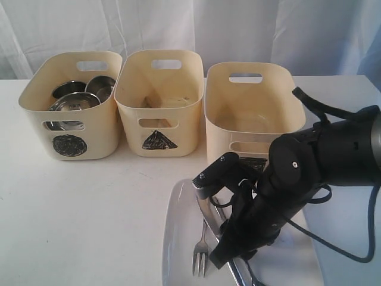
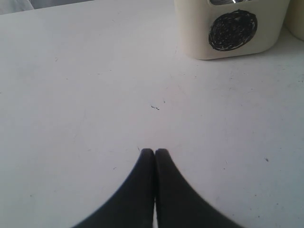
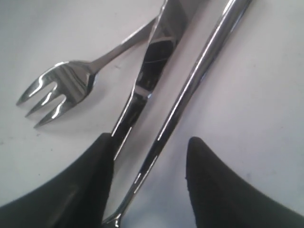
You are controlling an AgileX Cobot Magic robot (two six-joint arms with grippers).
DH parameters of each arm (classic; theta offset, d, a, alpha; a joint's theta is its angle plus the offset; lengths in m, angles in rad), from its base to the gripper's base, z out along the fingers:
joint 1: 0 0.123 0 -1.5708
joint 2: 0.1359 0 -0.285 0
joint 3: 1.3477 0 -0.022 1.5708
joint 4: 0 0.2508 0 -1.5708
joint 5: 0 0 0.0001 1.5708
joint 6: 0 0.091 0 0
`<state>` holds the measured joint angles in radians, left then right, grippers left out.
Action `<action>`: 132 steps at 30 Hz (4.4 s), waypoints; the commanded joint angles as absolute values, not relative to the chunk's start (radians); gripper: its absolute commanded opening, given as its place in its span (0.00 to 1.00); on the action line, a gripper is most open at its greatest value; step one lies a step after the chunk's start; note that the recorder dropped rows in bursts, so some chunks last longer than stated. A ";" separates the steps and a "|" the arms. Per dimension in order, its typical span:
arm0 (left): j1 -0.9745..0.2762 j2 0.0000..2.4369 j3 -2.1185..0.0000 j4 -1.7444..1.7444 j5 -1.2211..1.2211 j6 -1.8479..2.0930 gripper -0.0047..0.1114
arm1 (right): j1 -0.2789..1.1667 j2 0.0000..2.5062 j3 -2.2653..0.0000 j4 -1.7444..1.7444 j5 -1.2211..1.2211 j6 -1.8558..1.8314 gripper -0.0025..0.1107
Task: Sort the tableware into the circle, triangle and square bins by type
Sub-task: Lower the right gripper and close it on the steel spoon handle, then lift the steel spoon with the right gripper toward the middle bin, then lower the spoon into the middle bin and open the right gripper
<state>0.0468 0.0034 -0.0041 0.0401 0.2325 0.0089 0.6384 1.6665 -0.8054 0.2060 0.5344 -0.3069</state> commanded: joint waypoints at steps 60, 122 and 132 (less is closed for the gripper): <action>0.043 0.000 0.000 0.036 0.231 0.009 0.04 | 0.639 1.678 -0.806 0.189 0.487 -0.249 0.02; 0.043 0.000 0.000 0.036 0.231 0.009 0.04 | 0.639 1.592 -0.940 0.167 -0.617 -0.246 0.02; 0.043 0.000 0.000 0.036 0.231 0.009 0.04 | 0.639 1.715 -1.078 0.160 -0.654 -0.246 0.02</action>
